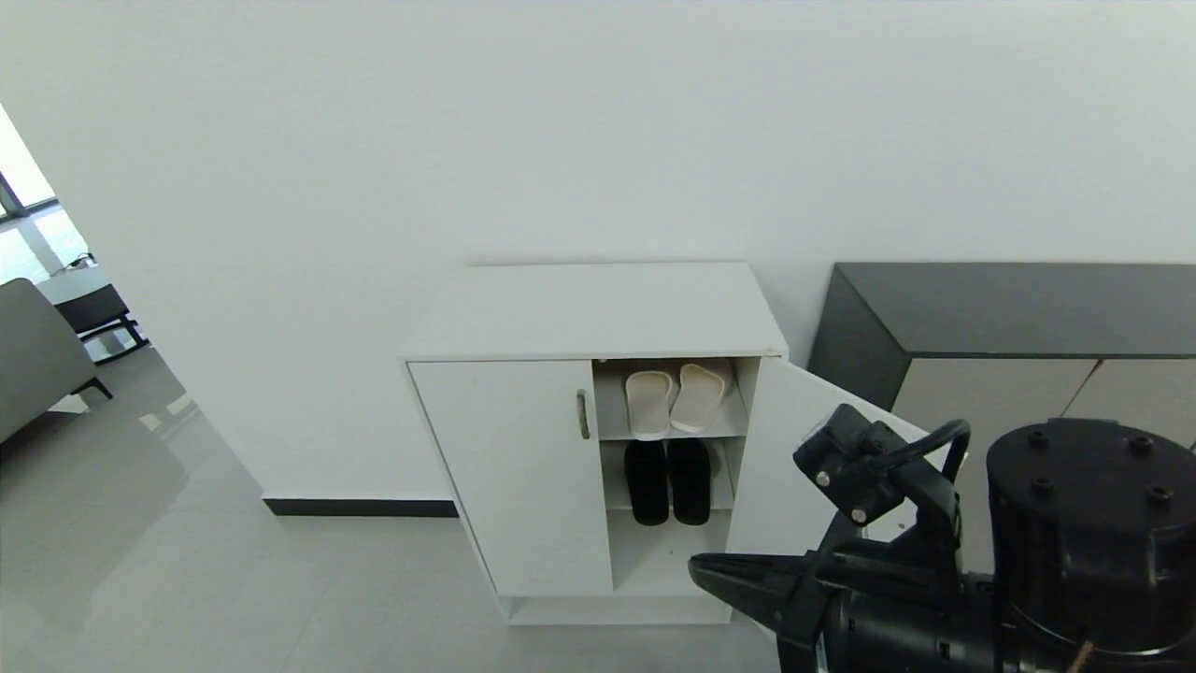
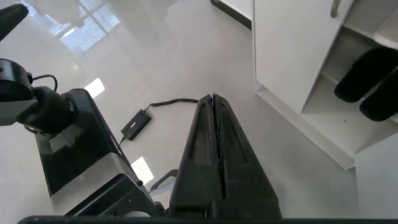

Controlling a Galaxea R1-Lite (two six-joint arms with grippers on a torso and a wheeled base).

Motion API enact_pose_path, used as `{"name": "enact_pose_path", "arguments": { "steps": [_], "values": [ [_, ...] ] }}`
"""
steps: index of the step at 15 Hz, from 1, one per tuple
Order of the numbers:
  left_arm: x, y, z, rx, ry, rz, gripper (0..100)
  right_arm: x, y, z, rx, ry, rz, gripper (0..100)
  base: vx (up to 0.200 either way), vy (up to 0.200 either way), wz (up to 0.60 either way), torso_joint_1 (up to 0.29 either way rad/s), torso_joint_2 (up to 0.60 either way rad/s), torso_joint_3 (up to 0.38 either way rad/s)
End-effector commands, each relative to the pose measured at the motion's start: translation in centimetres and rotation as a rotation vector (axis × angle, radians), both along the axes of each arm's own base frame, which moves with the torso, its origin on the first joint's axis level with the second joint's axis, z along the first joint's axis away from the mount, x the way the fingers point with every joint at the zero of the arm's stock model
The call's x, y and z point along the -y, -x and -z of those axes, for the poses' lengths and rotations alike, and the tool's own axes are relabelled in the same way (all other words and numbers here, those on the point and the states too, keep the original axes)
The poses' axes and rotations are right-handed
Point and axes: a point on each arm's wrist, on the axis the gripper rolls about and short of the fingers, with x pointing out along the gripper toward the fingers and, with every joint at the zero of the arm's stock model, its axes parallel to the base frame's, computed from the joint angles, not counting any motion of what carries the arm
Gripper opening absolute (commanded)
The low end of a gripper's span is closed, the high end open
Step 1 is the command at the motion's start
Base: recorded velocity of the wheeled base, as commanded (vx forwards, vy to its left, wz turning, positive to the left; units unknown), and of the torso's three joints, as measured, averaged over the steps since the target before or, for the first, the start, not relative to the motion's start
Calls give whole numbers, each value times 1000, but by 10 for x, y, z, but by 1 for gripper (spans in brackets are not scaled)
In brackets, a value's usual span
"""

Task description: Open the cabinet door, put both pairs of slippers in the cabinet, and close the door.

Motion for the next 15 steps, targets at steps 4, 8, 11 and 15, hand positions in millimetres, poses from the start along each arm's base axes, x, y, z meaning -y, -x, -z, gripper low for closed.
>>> {"name": "enact_pose_path", "arguments": {
  "steps": [4,8,11,15],
  "values": [
    [0,0,0,0,1,0,0,33,-55,4,48,61,219,0,0,0,0,0,0,0],
    [0,0,0,0,1,0,0,83,-118,13,24,94,434,0,0,0,0,0,0,0],
    [0,0,0,0,1,0,0,116,-154,20,6,101,569,0,0,0,0,0,0,0],
    [0,0,0,0,1,0,0,149,-181,20,6,84,658,0,0,0,0,0,0,0]
  ]
}}
